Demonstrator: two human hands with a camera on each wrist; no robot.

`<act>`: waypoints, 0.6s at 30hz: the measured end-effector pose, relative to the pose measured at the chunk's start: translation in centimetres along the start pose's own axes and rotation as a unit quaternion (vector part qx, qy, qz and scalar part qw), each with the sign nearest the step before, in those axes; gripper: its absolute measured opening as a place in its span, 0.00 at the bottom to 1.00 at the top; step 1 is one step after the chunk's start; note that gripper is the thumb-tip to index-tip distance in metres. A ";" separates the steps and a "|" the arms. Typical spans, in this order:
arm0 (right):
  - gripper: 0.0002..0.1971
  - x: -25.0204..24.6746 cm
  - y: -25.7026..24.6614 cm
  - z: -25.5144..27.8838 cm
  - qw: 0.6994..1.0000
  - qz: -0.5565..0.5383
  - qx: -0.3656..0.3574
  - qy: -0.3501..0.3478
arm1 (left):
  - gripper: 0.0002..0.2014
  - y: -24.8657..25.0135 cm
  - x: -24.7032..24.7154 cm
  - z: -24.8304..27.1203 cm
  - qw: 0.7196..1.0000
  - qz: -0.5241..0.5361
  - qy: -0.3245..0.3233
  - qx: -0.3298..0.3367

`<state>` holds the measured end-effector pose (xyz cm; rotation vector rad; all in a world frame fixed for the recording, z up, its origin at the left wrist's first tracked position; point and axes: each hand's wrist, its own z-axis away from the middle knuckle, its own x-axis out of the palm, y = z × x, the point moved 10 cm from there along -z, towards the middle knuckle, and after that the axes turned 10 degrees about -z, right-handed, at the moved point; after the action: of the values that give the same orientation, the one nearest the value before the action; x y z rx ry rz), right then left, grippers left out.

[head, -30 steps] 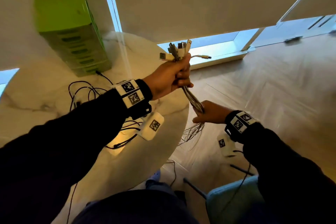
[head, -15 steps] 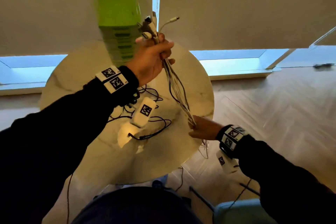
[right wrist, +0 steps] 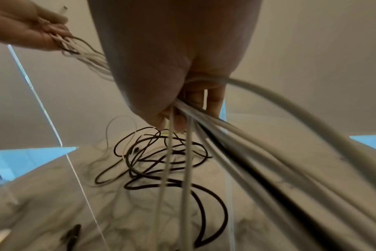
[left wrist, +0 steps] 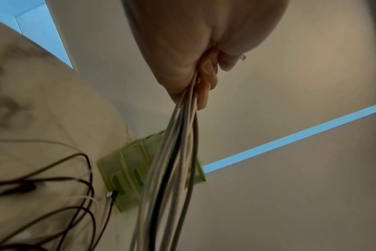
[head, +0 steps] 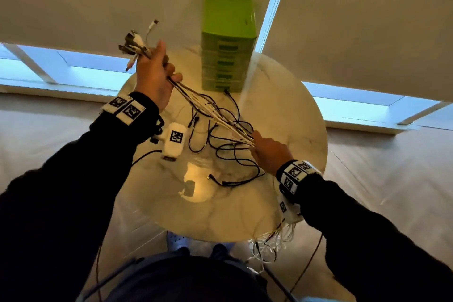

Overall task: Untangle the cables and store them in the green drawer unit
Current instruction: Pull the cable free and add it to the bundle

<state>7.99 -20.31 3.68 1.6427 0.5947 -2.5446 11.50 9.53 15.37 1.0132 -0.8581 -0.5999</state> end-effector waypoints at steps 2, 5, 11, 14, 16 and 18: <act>0.25 1.8 -1.5 -0.4 0.996 -0.022 -0.021 -0.078 | 0.16 0.6 -1.8 -0.3 1.000 -0.003 0.005 0.011; 0.36 5.4 -5.5 0.6 0.958 -0.085 -0.105 -0.255 | 0.15 1.0 -3.7 -0.5 1.000 -0.011 0.001 0.020; 0.32 3.1 -10.8 -2.0 0.928 -0.094 -0.162 -0.323 | 0.17 0.4 -5.6 -1.2 1.000 -0.017 -0.005 0.012; 0.33 -0.2 -12.1 -7.2 0.947 -0.159 -0.170 -0.221 | 0.18 -0.4 -5.5 -1.6 0.999 -0.033 -0.009 -0.001; 0.23 -0.6 -11.4 -10.9 0.965 -0.145 -0.145 -0.161 | 0.18 -0.9 -5.4 -2.0 0.999 -0.047 -0.013 -0.010; 0.14 0.7 -10.6 -13.4 0.976 -0.100 -0.126 -0.146 | 0.17 -1.4 -5.2 -2.5 0.998 -0.050 -0.018 -0.020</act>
<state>16.61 -5.71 1.26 1.1541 1.0449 -2.6362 10.68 14.09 11.70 1.0159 -0.8273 -0.7207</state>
